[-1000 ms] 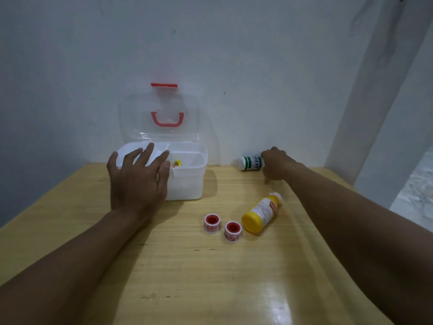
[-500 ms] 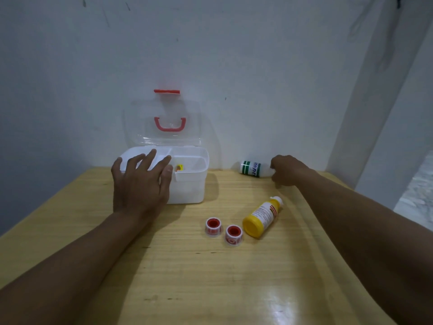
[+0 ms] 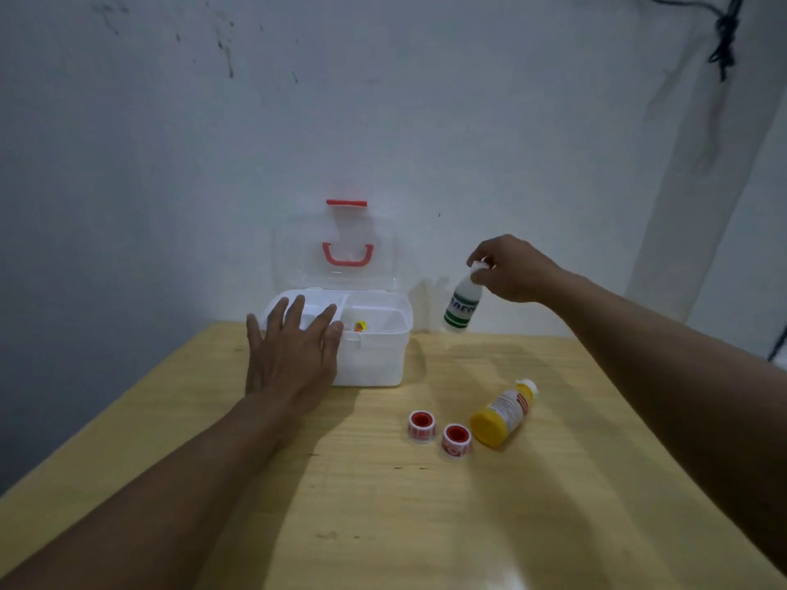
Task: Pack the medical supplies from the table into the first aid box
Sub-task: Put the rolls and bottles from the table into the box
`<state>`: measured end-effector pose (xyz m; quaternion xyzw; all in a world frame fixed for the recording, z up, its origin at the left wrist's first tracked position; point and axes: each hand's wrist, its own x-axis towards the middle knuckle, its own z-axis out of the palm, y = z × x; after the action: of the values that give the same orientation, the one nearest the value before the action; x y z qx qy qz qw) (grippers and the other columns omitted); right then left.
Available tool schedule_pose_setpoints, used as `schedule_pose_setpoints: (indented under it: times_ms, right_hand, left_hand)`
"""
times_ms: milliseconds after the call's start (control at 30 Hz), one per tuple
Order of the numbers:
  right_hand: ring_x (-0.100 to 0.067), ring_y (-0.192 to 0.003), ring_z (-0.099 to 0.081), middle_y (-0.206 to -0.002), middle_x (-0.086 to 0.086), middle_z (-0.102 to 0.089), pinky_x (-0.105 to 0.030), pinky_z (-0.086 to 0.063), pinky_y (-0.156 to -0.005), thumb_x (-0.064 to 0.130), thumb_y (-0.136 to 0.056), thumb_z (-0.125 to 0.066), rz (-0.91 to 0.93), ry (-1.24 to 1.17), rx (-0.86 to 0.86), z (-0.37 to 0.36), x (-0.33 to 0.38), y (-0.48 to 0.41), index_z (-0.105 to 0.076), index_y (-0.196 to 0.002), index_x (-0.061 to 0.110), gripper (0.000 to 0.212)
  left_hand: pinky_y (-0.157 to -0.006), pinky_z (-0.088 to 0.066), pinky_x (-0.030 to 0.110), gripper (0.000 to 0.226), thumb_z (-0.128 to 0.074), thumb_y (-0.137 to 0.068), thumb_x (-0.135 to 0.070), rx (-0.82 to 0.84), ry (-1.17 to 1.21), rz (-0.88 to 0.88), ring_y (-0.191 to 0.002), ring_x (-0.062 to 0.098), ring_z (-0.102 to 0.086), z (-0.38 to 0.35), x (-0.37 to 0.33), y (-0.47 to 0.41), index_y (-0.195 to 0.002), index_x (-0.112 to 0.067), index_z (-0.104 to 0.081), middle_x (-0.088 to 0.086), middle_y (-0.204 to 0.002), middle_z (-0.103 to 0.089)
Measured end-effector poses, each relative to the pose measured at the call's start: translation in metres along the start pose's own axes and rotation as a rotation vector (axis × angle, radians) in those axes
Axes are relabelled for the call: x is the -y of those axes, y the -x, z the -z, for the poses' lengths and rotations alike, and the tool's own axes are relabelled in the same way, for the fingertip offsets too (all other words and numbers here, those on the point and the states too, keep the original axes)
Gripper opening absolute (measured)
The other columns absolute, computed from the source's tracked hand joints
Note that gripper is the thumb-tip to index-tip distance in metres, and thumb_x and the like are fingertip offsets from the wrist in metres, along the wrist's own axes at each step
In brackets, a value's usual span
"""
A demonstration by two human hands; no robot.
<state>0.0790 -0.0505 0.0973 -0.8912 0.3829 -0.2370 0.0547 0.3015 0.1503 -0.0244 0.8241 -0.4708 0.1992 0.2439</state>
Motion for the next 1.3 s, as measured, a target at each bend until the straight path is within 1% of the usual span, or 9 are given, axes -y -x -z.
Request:
schedule_pose_setpoints:
  times_ms: [133, 367, 433, 533, 667, 767, 1067, 1200, 1300]
  right_hand:
    - [-0.025, -0.096, -0.065, -0.121, -0.009, -0.065, -0.039, -0.057, -0.082, 0.015, -0.092, -0.060, 0.047, -0.107, -0.064, 0.015, 0.033, -0.008, -0.067, -0.118, 0.014, 0.027]
    - [-0.023, -0.093, -0.063, -0.118, -0.008, -0.066, -0.030, -0.050, -0.075, 0.011, -0.089, -0.061, 0.120, -0.146, -0.056, 0.011, 0.082, -0.018, -0.069, -0.116, 0.016, 0.028]
    - [-0.023, -0.101, -0.063, -0.121, -0.008, -0.065, -0.027, -0.046, -0.078, 0.010, -0.089, -0.060, 0.142, -0.114, -0.033, 0.002, 0.091, -0.019, -0.068, -0.118, 0.015, 0.031]
    - [-0.026, -0.112, -0.061, -0.126, -0.008, -0.063, -0.029, -0.048, -0.087, 0.009, -0.090, -0.060, 0.164, -0.073, 0.009, -0.014, 0.100, -0.021, -0.068, -0.121, 0.015, 0.032]
    - [-0.026, -0.114, -0.060, -0.130, -0.009, -0.062, -0.035, -0.051, -0.095, 0.009, -0.092, -0.059, 0.161, -0.002, 0.077, -0.039, 0.104, -0.026, -0.066, -0.121, 0.017, 0.031]
    - [-0.028, -0.115, -0.061, -0.130, -0.009, -0.061, -0.038, -0.054, -0.095, 0.005, -0.092, -0.058, 0.147, 0.029, 0.129, -0.054, 0.103, -0.027, -0.065, -0.121, 0.017, 0.032]
    - [-0.028, -0.112, -0.061, -0.130, -0.009, -0.060, -0.037, -0.054, -0.094, 0.002, -0.093, -0.057, 0.128, 0.083, 0.188, -0.071, 0.092, -0.027, -0.066, -0.120, 0.018, 0.033]
    - [-0.027, -0.116, -0.060, -0.135, -0.008, -0.059, -0.036, -0.050, -0.098, -0.001, -0.093, -0.056, 0.125, 0.053, 0.189, -0.062, 0.092, -0.022, -0.062, -0.131, 0.018, 0.043]
    - [-0.025, -0.117, -0.060, -0.133, -0.009, -0.060, -0.035, -0.049, -0.100, 0.001, -0.093, -0.054, 0.131, 0.055, 0.178, -0.049, 0.089, -0.015, -0.059, -0.134, 0.019, 0.044]
  left_hand:
    - [-0.117, 0.004, 0.057, 0.054, -0.013, -0.099, -0.053, 0.016, 0.001, -0.003, -0.150, 0.021, -0.007, -0.003, 0.000, -0.002, -0.145, -0.042, -0.039, 0.005, -0.160, -0.025]
    - [-0.117, 0.005, 0.058, 0.055, -0.012, -0.099, -0.053, 0.035, 0.021, 0.000, -0.150, 0.021, -0.005, -0.004, 0.001, -0.002, -0.145, -0.041, -0.038, 0.003, -0.160, -0.025]
    - [-0.117, 0.004, 0.058, 0.055, -0.011, -0.099, -0.054, 0.046, 0.024, -0.002, -0.150, 0.021, -0.005, -0.003, 0.001, -0.002, -0.145, -0.041, -0.038, 0.003, -0.160, -0.025]
    - [-0.117, 0.003, 0.059, 0.056, -0.009, -0.099, -0.054, 0.044, 0.021, 0.000, -0.150, 0.022, -0.006, -0.004, 0.002, -0.003, -0.144, -0.042, -0.039, 0.003, -0.159, -0.027]
    - [-0.117, 0.003, 0.059, 0.055, -0.011, -0.099, -0.055, 0.044, 0.026, 0.000, -0.149, 0.023, -0.008, -0.004, 0.001, -0.003, -0.144, -0.041, -0.040, 0.003, -0.159, -0.028]
    - [-0.117, 0.003, 0.059, 0.060, -0.007, -0.096, -0.056, 0.039, 0.032, -0.001, -0.149, 0.023, -0.009, -0.003, 0.001, -0.003, -0.144, -0.041, -0.040, 0.003, -0.159, -0.028]
    - [-0.117, 0.003, 0.059, 0.062, -0.006, -0.094, -0.057, 0.033, 0.031, 0.000, -0.149, 0.022, -0.009, -0.004, 0.000, -0.004, -0.143, -0.042, -0.041, 0.002, -0.158, -0.029]
    - [-0.116, 0.004, 0.061, 0.060, -0.006, -0.095, -0.057, 0.068, 0.017, 0.000, -0.150, 0.022, -0.005, -0.001, 0.000, -0.003, -0.145, -0.043, -0.036, 0.002, -0.160, -0.025]
    - [-0.115, 0.008, 0.063, 0.059, -0.005, -0.097, -0.057, 0.123, -0.006, -0.007, -0.151, 0.023, 0.000, 0.005, -0.002, -0.003, -0.149, -0.042, -0.029, 0.003, -0.162, -0.019]
